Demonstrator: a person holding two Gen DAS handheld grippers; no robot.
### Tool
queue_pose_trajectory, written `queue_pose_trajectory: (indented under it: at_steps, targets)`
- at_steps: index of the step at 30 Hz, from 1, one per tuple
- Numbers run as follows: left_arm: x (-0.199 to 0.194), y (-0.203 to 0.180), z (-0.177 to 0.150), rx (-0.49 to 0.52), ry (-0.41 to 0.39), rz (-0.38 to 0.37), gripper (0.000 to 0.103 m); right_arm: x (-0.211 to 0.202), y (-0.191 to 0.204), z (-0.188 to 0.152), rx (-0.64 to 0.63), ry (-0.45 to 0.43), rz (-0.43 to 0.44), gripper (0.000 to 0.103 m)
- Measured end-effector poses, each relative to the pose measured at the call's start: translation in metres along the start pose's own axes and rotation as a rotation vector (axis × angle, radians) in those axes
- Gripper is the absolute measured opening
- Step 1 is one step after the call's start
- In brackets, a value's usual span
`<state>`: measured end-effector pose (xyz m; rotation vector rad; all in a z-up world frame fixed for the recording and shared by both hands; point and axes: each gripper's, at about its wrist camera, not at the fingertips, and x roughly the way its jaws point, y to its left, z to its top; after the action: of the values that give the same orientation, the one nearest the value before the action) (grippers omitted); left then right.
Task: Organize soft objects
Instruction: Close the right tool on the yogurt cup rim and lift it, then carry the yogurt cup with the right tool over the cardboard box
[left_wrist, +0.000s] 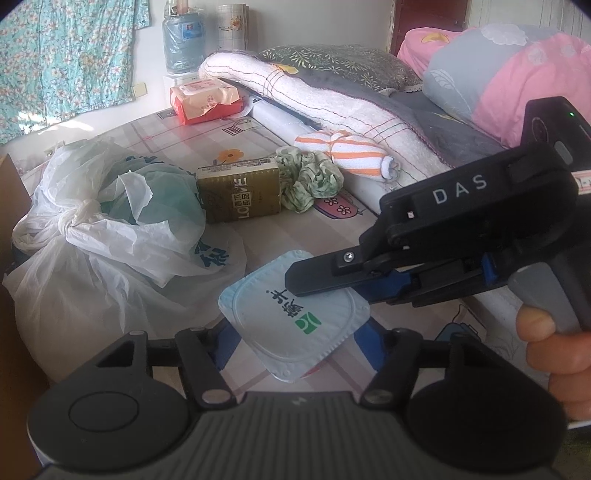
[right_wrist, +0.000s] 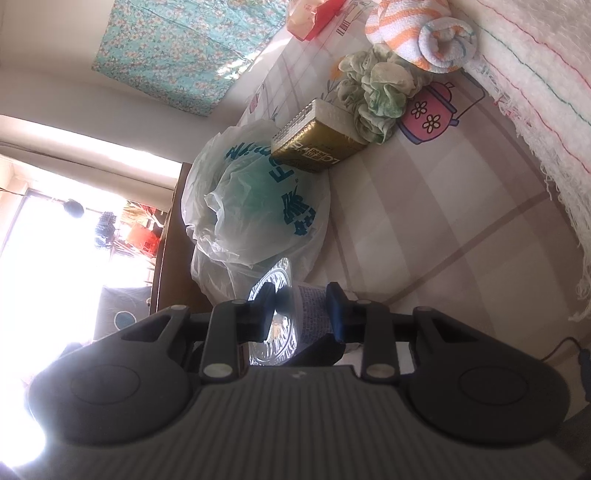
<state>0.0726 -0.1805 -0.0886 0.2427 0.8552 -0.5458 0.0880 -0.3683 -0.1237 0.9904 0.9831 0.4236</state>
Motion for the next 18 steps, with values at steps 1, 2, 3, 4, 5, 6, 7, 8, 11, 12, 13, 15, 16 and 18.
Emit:
queue_pose_trajectory:
  at_steps: [1, 2, 3, 4, 5, 6, 7, 8, 11, 12, 13, 15, 16, 18]
  targets:
    - [0.000, 0.000, 0.000, 0.001, 0.005, -0.001, 0.065, 0.000, 0.000, 0.000, 0.000, 0.002, 0.000, 0.029]
    - [0.001, 0.000, 0.000, 0.001, 0.010, -0.003, 0.063, 0.000, 0.000, 0.001, -0.004, 0.003, -0.001, 0.029]
    - [0.001, 0.000, 0.000, 0.003, 0.015, -0.001, 0.063, -0.001, 0.001, 0.001, -0.007, 0.004, -0.001, 0.029]
    - [0.002, 0.000, 0.001, 0.005, 0.016, 0.004, 0.062, 0.000, 0.001, 0.001, -0.008, 0.004, -0.002, 0.029]
    - [0.002, 0.000, 0.001, 0.007, 0.016, 0.007, 0.062, -0.001, 0.001, 0.001, -0.011, 0.003, -0.003, 0.029]
    - [0.002, 0.000, 0.001, 0.009, 0.015, 0.008, 0.062, -0.001, 0.001, 0.001, -0.012, 0.002, -0.005, 0.029]
    - [0.002, 0.000, 0.001, 0.009, 0.014, 0.008, 0.061, -0.002, 0.002, 0.000, -0.011, 0.001, -0.006, 0.029]
    - [0.001, 0.000, 0.001, 0.009, 0.013, 0.007, 0.060, -0.001, 0.003, 0.000, -0.016, 0.000, -0.010, 0.029]
    - [-0.002, -0.002, 0.000, 0.024, 0.001, 0.005, 0.057, -0.002, 0.008, -0.002, -0.035, -0.004, -0.028, 0.029]
    - [-0.003, -0.002, 0.000, 0.027, -0.005, 0.005, 0.056, -0.002, 0.009, -0.002, -0.037, -0.004, -0.030, 0.029]
    - [-0.004, -0.003, 0.000, 0.030, -0.010, 0.004, 0.056, -0.003, 0.009, -0.003, -0.035, -0.003, -0.029, 0.029]
    - [-0.005, -0.002, 0.000, 0.028, -0.008, 0.003, 0.056, -0.002, 0.011, -0.004, -0.038, -0.003, -0.034, 0.029]
    - [-0.005, -0.001, -0.001, 0.025, -0.009, 0.000, 0.056, -0.002, 0.012, -0.005, -0.041, -0.004, -0.038, 0.029]
    - [-0.007, -0.001, -0.002, 0.025, -0.012, 0.001, 0.055, -0.002, 0.015, -0.006, -0.048, -0.004, -0.042, 0.029]
